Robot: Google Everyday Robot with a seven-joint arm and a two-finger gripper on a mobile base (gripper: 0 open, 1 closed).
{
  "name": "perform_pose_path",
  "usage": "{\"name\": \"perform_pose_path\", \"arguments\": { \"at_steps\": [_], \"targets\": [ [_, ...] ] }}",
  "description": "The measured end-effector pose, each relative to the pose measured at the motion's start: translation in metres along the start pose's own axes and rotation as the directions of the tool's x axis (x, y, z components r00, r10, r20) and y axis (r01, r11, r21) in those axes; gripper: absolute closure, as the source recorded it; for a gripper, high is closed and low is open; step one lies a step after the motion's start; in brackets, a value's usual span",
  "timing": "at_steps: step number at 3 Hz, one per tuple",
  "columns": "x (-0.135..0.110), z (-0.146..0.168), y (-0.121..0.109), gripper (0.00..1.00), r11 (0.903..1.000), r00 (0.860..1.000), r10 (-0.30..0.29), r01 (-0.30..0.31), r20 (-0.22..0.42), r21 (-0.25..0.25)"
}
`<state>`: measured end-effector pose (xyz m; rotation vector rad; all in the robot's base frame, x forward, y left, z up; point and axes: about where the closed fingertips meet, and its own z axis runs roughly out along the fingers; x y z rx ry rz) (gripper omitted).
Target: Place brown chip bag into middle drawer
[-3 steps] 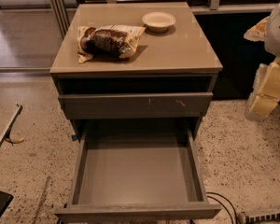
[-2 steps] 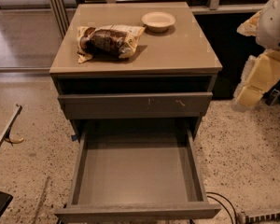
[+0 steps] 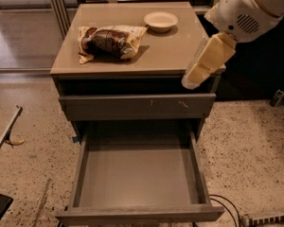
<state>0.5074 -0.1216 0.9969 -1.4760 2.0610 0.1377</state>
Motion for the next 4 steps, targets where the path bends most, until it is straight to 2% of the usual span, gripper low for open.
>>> {"name": "perform_pose_path", "arguments": {
  "at_steps": [1, 2, 3, 4],
  "targets": [
    [-0.044, 0.023, -0.016, 0.00, 0.9981, 0.993, 0.049, -0.053, 0.105, 0.030],
    [-0.044, 0.023, -0.016, 0.00, 0.9981, 0.993, 0.049, -0.053, 0.105, 0.030],
    [-0.044, 0.024, -0.017, 0.00, 0.9975, 0.989, 0.066, -0.069, 0.131, 0.018],
    [-0.051, 0.050, -0.025, 0.00, 0.9969, 0.984, 0.078, -0.078, 0.160, -0.002]
  ]
}}
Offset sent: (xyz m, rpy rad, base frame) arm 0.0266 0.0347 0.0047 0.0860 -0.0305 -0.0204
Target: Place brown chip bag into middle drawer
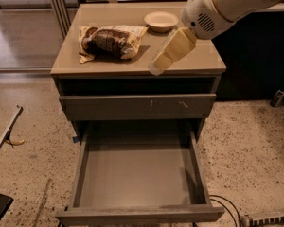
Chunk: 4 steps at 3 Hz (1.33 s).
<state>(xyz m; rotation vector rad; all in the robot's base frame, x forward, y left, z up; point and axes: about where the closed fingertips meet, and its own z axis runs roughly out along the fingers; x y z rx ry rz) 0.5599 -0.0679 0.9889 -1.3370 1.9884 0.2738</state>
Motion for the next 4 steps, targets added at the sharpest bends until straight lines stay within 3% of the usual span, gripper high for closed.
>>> {"name": "perform_pose_path", "arguments": {
  "at_steps": [3, 4],
  "targets": [
    [-0.052, 0.122, -0.021, 0.00, 0.9947, 0.990, -0.007, 0.021, 0.143, -0.100],
    [-0.066, 0.157, -0.041, 0.00, 0.9975, 0.984, 0.024, -0.012, 0.174, -0.070]
  ]
}}
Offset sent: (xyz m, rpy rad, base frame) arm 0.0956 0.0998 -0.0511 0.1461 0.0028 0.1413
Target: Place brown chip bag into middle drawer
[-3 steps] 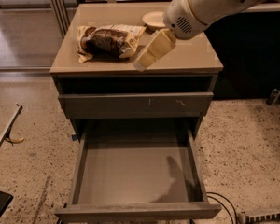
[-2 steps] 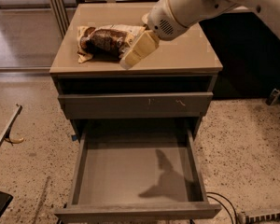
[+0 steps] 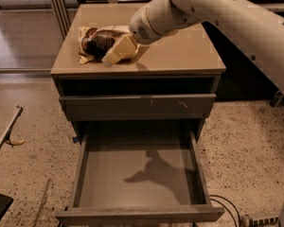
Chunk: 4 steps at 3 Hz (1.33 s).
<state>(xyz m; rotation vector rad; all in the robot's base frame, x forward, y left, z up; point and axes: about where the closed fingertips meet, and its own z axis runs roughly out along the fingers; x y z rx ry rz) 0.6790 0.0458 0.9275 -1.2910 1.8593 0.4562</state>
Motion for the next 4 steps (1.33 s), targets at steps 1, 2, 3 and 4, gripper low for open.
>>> {"name": "perform_pose_path", "arguments": {
  "at_steps": [1, 2, 3, 4],
  "targets": [
    [-0.001, 0.023, -0.037, 0.00, 0.9956, 0.999, 0.049, -0.049, 0.010, 0.080],
    [0.000, 0.044, -0.063, 0.00, 0.9871, 0.997, 0.083, -0.082, 0.001, 0.137],
    [0.003, 0.065, -0.082, 0.00, 0.9767, 0.993, 0.116, -0.112, -0.010, 0.183],
    [0.001, 0.080, -0.087, 0.19, 0.9745, 0.992, 0.125, -0.118, -0.021, 0.191]
  ]
}}
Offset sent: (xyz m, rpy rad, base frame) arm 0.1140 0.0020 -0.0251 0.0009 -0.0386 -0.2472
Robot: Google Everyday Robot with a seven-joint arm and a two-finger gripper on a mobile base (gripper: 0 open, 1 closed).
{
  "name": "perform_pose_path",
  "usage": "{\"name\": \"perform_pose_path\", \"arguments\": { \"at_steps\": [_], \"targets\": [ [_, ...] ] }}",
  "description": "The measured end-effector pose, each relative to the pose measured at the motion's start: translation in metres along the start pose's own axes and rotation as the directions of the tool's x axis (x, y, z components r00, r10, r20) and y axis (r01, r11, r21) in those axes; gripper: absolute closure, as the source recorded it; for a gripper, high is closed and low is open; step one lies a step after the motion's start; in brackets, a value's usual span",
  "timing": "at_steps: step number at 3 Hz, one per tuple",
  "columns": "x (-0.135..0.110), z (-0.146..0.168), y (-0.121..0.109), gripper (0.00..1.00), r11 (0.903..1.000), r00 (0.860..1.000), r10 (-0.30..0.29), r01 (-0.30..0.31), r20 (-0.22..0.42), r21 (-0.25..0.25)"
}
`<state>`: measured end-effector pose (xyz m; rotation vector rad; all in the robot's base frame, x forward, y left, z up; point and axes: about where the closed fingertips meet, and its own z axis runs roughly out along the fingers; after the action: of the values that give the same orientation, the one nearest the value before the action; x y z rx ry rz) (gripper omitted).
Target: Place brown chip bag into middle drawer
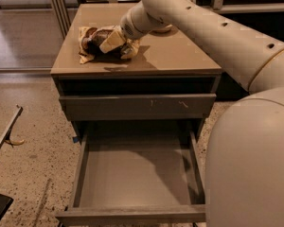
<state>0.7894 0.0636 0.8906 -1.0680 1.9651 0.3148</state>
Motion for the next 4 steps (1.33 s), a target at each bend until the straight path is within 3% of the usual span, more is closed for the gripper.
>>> {"name": "perform_pose_path", "arguments": {
  "at_steps": [3, 4],
  "targets": [
    [0.004, 0.009, 0.017, 0.89, 0.9990, 0.999, -0.025, 0.025, -0.020, -0.038],
    [0.008, -0.005, 0.026, 1.00, 0.9974, 0.999, -0.042, 0.041, -0.005, -0.059]
  ]
}}
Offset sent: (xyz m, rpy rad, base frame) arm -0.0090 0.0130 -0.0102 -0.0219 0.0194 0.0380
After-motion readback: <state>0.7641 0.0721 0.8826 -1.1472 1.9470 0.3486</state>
